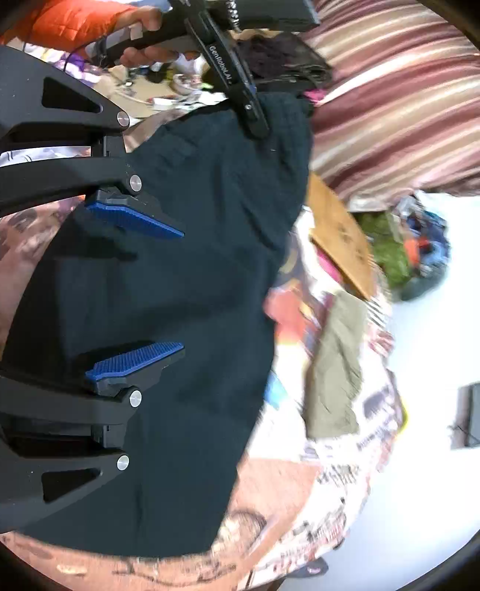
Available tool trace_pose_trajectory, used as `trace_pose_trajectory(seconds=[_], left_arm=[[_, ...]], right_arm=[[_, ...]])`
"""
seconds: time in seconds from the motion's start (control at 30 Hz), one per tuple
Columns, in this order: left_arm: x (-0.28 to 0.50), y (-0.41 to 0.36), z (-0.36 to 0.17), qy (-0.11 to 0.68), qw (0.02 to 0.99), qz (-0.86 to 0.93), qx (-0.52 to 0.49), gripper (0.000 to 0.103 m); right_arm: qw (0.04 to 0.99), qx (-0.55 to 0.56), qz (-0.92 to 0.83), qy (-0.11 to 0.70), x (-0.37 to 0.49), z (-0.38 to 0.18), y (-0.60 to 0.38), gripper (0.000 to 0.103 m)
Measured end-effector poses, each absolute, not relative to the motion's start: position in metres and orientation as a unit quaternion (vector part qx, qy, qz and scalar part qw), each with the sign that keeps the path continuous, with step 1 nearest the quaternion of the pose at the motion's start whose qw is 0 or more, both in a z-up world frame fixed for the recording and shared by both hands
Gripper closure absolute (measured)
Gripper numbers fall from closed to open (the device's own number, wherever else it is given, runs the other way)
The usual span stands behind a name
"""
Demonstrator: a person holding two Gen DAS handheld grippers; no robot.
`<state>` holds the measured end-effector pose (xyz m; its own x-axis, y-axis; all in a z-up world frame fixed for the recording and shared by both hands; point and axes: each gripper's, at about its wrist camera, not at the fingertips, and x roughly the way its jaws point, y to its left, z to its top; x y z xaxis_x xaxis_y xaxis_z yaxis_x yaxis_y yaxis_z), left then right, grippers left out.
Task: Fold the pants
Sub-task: 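Grasp the black pants edge with the left gripper and lift it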
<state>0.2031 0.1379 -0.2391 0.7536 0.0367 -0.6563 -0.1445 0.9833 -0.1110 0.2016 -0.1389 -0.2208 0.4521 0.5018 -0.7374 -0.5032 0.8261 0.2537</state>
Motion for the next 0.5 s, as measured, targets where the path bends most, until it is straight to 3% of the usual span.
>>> trace_pose_trajectory(seconds=[0.23,0.5], left_arm=[[0.216,0.104,-0.204,0.318,0.947,0.019,-0.048,0.074],[0.234,0.061,-0.181,0.304,0.952,-0.013,-0.018,0.075]], right_arm=[[0.890,-0.012,0.196,0.412,0.195,-0.210,-0.217,0.049],[0.862,0.008,0.157,0.481,0.193,-0.269,-0.262,0.049]])
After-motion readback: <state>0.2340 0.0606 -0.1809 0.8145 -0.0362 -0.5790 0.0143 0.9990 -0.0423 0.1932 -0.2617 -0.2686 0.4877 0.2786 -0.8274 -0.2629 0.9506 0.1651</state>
